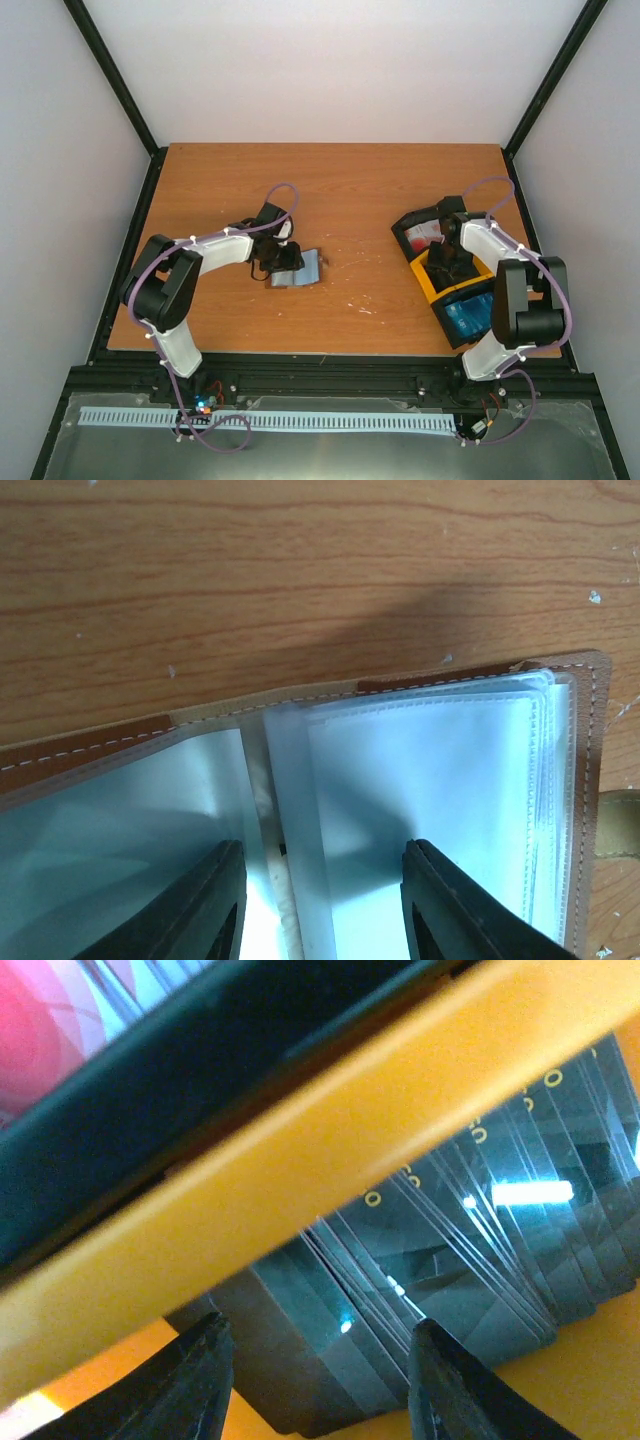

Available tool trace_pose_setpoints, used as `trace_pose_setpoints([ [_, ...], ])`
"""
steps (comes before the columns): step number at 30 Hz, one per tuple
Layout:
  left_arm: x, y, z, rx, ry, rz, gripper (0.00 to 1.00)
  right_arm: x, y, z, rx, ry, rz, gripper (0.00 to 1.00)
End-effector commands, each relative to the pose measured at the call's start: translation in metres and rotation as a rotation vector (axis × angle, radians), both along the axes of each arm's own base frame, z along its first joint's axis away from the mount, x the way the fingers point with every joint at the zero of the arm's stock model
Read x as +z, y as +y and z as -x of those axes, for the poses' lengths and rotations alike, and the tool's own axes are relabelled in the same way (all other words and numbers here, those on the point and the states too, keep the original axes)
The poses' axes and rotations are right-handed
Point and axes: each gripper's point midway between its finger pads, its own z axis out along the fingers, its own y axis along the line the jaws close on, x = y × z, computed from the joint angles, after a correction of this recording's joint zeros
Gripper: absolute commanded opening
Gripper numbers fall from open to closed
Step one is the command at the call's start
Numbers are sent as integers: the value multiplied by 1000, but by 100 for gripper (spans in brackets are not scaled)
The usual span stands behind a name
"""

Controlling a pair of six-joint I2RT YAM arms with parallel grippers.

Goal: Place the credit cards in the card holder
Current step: Pick up the credit card from the storage box.

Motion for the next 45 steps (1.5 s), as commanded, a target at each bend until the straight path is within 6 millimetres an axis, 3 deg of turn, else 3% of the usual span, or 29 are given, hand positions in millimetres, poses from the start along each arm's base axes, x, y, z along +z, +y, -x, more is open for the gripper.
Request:
trace_pose_setpoints([
  [1, -16, 6, 9, 13, 59, -55, 45, -9, -6, -8, 17, -11, 16, 48],
  [7, -16, 6, 8, 16, 54, -59, 45, -22, -7, -16, 40, -13, 11, 48],
  [12, -16, 4, 7, 14, 50, -48, 45, -26, 5, -21, 40, -26, -57, 50],
  [19, -18, 3, 6, 18, 54, -40, 45, -17, 17, -28, 41, -57, -126, 35],
  [31, -19, 2, 8, 14, 59, -32, 44, 8, 27, -16, 41, -91, -189, 27],
  [45, -21, 3, 10, 22, 67, -33, 44, 17, 42, 6, 59, -72, -284, 23],
])
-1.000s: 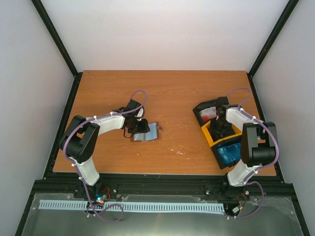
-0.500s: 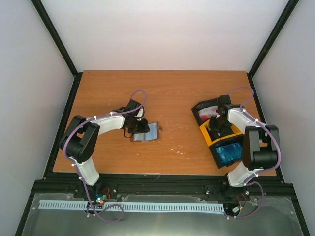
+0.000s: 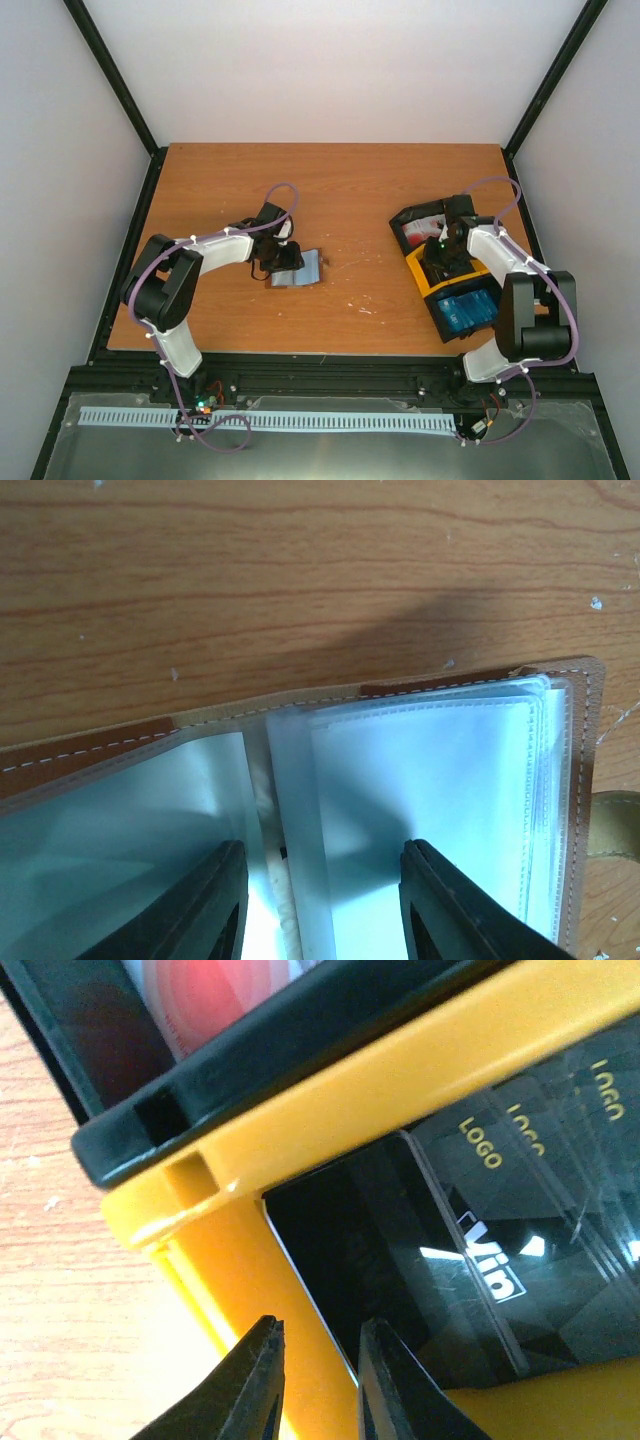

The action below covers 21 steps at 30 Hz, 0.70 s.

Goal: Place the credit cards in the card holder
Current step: Pick up the credit card from the storage box.

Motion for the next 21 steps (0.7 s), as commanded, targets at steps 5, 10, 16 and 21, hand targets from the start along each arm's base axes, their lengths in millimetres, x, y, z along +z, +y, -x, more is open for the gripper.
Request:
trace_pose_setpoints([
  [5, -21, 5, 12, 14, 66, -38, 44, 1, 10, 29, 17, 63, -60, 23],
  [10, -20, 4, 11, 11, 62, -35, 44, -7, 6, 34, 13, 102, -38, 24],
  [16, -20, 4, 11, 12, 64, -34, 44, -7, 18, 38, 23, 123, -109, 23],
  [21, -20, 4, 11, 15, 60, -37, 44, -1, 24, 38, 27, 116, -144, 35],
])
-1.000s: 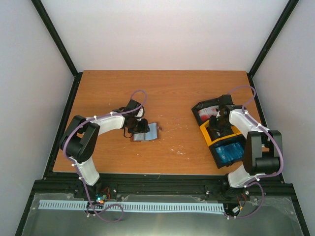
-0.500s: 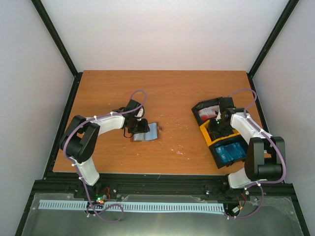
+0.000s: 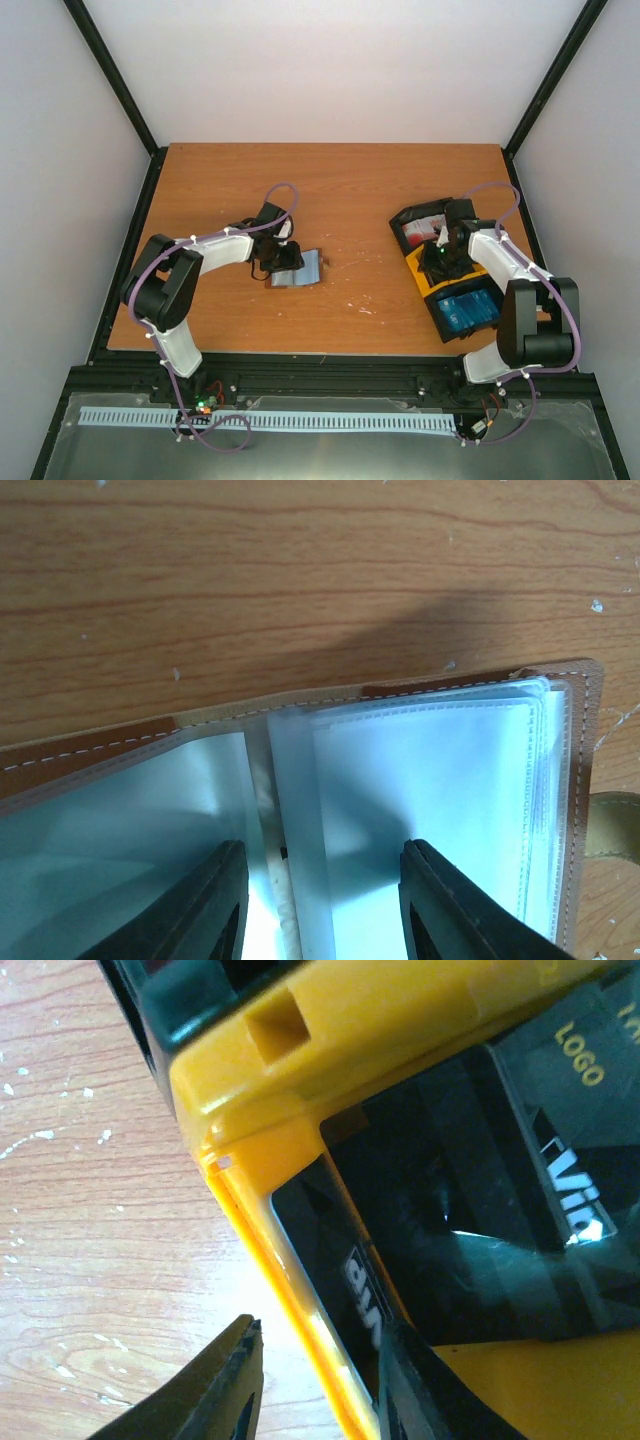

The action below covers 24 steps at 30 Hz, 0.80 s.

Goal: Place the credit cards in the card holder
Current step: Pick up the credit card from the storage box.

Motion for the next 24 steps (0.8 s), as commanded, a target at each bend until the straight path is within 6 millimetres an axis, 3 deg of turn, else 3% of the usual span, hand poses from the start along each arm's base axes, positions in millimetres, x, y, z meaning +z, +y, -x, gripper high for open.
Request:
trace_pose_setpoints([
  [1, -20, 5, 12, 9, 58, -38, 44, -3, 6, 18, 4, 73, -35, 36],
  [18, -18, 4, 11, 9, 55, -39, 44, -20, -4, 5, 26, 74, 35, 38],
  [24, -18, 5, 11, 10, 56, -39, 44, -7, -13, -4, -31, 19, 78, 27],
])
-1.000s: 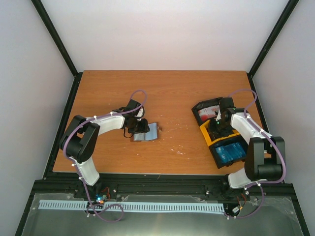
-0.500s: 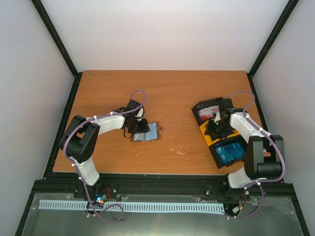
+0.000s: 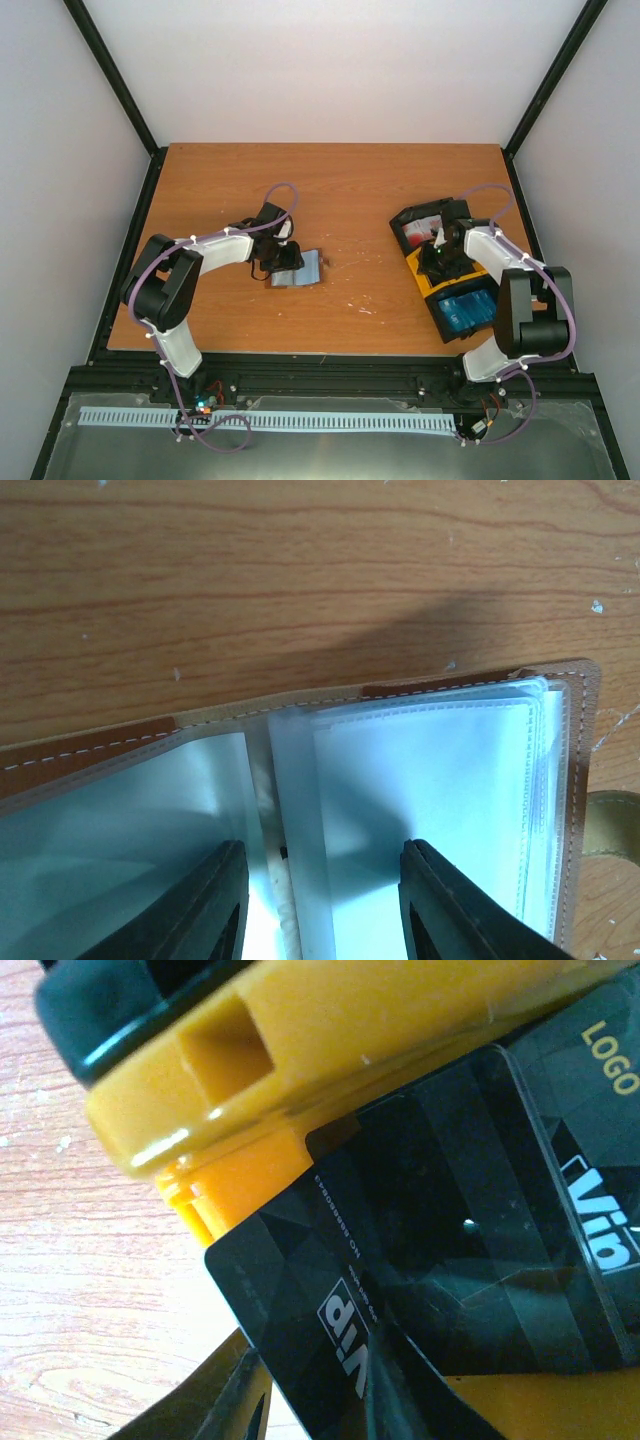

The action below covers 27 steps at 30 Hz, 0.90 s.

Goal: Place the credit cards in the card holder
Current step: Pick up the credit card from the storage box.

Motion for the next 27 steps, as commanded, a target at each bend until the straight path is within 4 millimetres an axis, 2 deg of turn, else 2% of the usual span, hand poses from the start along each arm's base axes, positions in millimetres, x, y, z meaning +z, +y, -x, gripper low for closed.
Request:
trace_pose_setpoints([
  [1, -18, 4, 11, 7, 57, -38, 44, 10, -15, -3, -44, -27, 79, 24],
  [5, -18, 4, 11, 7, 57, -34, 44, 15, -17, -2, -53, -34, 89, 16],
  [12, -16, 3, 9, 6, 52, -32, 44, 19, -21, 0, -62, -40, 113, 14],
  [16, -16, 3, 10, 4, 53, -33, 44, 20, -24, -2, -65, -49, 132, 4],
  [18, -15, 3, 9, 4, 49, -36, 44, 24, -27, -4, -69, -60, 146, 3],
  [27, -3, 1, 3, -2, -4, -16, 44, 86, -36, -11, -93, -197, 184, 3],
])
